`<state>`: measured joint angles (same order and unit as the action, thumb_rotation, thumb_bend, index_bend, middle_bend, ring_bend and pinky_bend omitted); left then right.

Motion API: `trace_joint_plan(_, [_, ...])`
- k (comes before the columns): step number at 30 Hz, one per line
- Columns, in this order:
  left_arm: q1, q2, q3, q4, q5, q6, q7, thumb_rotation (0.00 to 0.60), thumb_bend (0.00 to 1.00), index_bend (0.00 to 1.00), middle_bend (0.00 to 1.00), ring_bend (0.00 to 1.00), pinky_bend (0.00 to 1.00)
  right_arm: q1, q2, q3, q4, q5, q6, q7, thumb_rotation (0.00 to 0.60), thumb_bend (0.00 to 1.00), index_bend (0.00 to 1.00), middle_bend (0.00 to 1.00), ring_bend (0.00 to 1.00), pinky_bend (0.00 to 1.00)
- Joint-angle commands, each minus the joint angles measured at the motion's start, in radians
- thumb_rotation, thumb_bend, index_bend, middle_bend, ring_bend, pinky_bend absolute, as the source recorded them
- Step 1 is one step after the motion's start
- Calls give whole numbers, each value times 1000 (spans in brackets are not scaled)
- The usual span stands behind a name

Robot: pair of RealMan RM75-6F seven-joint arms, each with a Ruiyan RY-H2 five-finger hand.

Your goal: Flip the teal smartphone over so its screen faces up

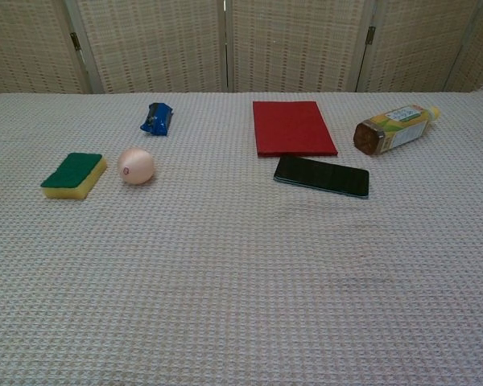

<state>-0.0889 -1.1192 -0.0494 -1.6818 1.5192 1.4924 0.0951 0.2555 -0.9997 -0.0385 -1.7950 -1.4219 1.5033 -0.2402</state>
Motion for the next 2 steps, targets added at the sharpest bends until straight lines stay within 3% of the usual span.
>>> trace_joint_plan(1, [-6,-1,0,-8,1,-6,9,600,203,142,67,46,142,-67,-8,-33,6,-44,59,40,600,409,204,239,222,304])
trace_joint_plan(2, [-7,-1,0,-11,2,-8,11,600,203,142,67,46,142,-78,-13,-36,10,-49,67,48,600,409,204,239,222,304])
